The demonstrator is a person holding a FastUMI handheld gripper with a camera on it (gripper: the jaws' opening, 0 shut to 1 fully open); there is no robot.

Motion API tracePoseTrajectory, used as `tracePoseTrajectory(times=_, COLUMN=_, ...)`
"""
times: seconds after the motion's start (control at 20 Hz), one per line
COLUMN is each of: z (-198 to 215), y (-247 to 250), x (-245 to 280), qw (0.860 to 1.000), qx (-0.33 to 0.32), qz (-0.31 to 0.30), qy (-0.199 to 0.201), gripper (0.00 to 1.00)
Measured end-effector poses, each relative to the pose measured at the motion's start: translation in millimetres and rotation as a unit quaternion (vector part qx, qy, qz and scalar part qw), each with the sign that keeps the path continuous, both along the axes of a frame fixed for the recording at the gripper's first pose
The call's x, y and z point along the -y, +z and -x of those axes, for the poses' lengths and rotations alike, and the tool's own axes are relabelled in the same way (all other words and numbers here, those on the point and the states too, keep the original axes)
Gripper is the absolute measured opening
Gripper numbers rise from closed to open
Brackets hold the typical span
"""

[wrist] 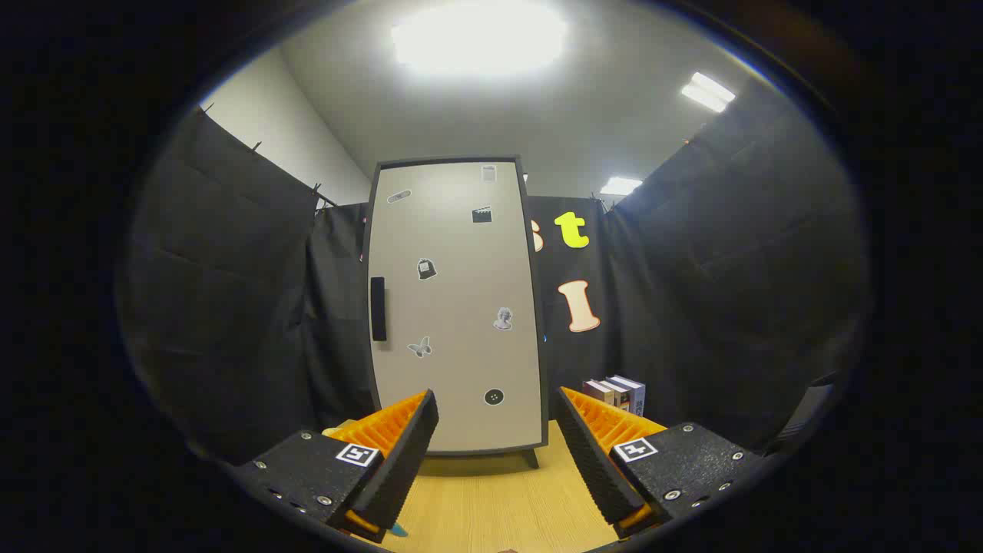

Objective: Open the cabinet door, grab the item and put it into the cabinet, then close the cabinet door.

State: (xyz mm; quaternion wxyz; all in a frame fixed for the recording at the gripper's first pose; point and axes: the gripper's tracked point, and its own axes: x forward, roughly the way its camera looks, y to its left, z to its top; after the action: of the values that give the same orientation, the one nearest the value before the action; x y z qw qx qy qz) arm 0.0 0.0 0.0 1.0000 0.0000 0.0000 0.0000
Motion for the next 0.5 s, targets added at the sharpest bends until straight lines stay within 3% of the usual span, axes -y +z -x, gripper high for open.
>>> tracePoseTrajectory(times=0.5, z=2.8, y=-1.3, x=1.8, qw=1.0, qx=-0.001, qz=-0.007, qy=-0.007, gripper=0.95)
